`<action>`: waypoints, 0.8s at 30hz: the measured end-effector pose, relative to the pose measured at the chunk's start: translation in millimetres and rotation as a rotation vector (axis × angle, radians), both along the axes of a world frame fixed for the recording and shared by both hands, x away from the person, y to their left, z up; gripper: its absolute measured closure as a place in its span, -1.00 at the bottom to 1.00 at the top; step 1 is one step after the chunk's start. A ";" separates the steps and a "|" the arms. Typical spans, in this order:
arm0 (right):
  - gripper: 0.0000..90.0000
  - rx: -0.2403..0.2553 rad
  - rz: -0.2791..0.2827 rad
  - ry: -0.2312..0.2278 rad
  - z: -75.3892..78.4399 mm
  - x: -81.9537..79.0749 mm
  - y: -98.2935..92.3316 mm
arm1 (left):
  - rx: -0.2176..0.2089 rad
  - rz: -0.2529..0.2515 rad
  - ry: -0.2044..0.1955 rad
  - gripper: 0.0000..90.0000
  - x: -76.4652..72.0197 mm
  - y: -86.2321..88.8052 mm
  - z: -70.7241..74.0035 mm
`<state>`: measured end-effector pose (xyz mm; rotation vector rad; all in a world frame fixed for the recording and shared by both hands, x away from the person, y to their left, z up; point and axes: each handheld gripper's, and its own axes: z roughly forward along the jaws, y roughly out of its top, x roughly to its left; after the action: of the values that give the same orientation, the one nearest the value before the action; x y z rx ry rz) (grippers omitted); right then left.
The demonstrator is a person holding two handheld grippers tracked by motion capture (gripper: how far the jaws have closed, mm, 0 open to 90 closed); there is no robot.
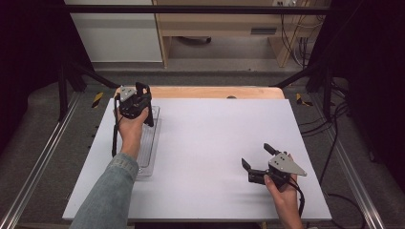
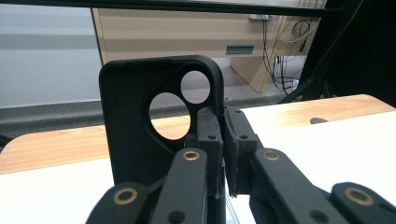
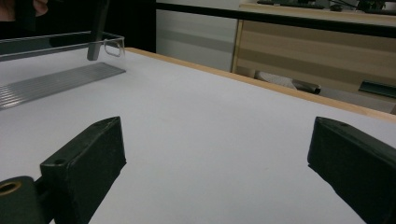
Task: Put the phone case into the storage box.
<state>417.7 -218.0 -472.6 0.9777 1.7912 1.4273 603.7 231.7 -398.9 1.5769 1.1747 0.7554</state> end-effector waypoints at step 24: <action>-0.90 -0.007 0.001 0.002 -0.5 0.0 0.6 | -0.008 0.027 0.004 0.90 2.4 4.0 -3.9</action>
<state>417.7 -217.5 -473.0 0.9752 1.7977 1.4207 606.0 235.8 -402.7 1.5593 1.2030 0.7649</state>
